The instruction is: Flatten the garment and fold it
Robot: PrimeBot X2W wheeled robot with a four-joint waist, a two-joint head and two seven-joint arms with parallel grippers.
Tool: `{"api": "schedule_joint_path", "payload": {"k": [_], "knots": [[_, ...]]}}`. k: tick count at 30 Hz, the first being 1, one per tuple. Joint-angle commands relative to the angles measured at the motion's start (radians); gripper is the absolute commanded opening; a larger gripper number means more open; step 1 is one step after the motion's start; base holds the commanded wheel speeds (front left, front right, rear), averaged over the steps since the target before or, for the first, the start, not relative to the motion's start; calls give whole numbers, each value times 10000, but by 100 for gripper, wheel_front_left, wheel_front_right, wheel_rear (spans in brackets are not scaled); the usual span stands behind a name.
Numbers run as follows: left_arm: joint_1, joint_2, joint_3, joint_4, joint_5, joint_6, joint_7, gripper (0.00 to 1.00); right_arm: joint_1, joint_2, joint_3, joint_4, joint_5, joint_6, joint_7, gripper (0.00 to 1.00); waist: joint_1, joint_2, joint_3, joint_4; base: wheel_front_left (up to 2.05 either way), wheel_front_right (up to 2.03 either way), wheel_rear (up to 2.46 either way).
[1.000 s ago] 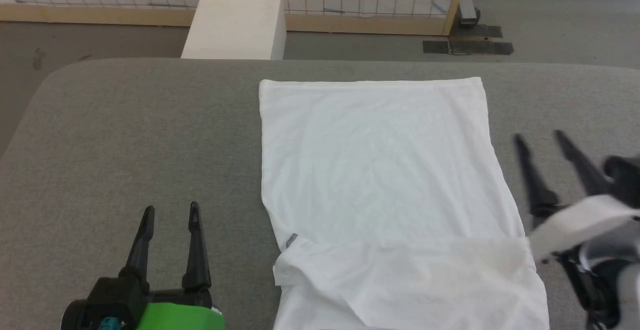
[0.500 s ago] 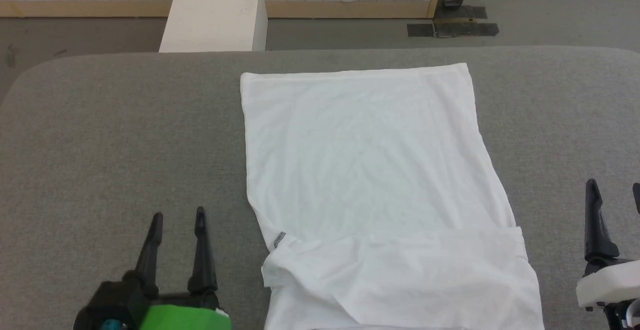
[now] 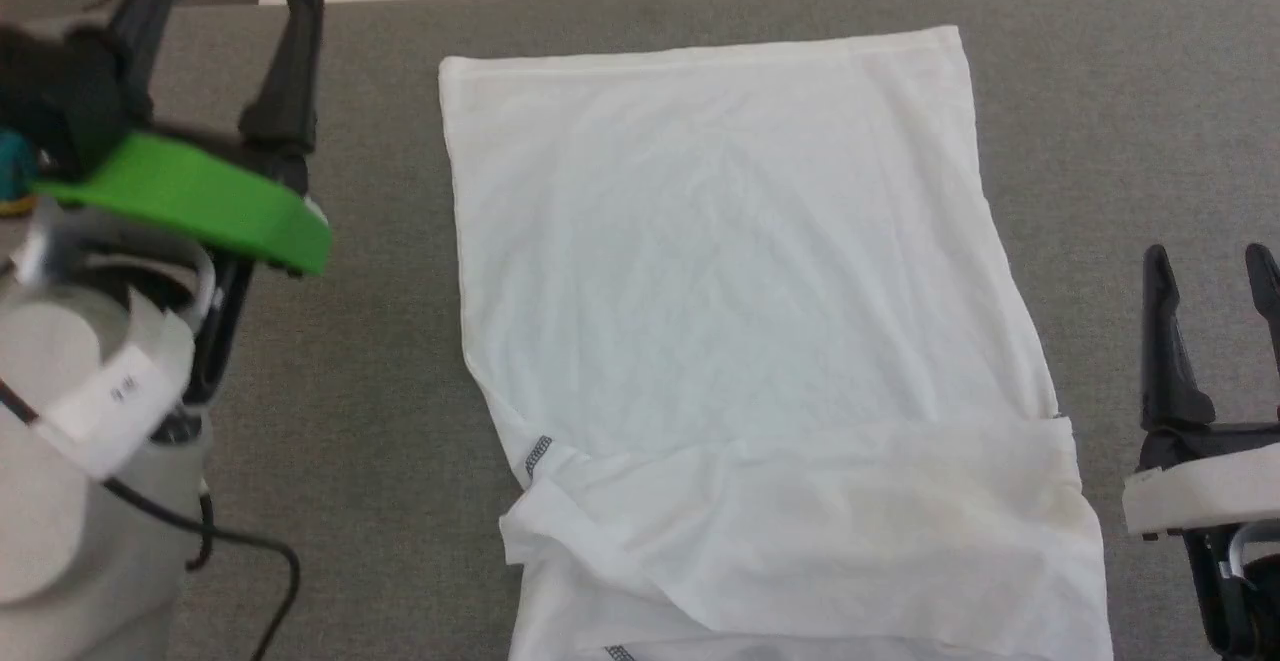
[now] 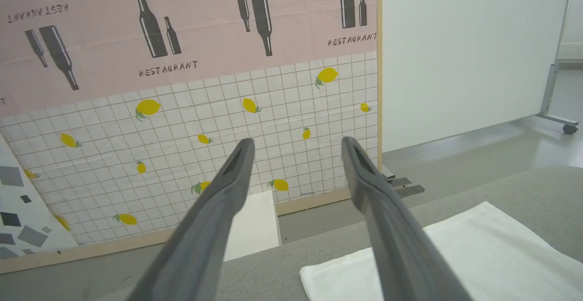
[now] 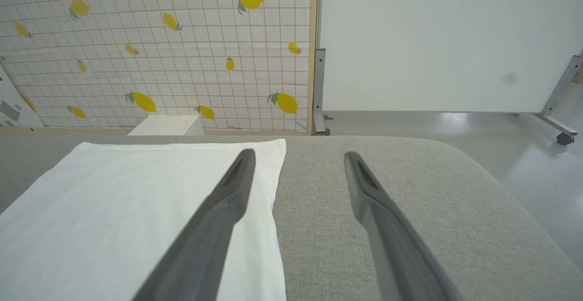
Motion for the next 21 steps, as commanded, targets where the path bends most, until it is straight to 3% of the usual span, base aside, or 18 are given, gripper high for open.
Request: {"api": "schedule_joint_path", "payload": {"k": [1, 5, 10, 21], "knots": [[-837, 107, -42, 265, -134, -189, 368, 100, -259, 8, 109, -124, -99, -15, 17, 100, 0, 0, 1112, -138, 0, 0, 0], [-2853, 368, -269, 1258, -267, -631, 1476, 100, -597, 8, 344, -288, -125, -15, 36, 100, 0, 0, 1948, -249, 0, 0, 0], [-4486, 254, -689, 2925, -674, -896, 2944, 100, -893, 8, 516, -273, -37, -15, -48, 100, 0, 0, 2819, -409, 0, 0, 0], [-4764, 412, -1174, 4718, -776, -922, 4362, 100, -1203, -13, 707, -223, 65, -15, -160, 100, 0, 0, 3712, -779, 0, 0, 0]]}}
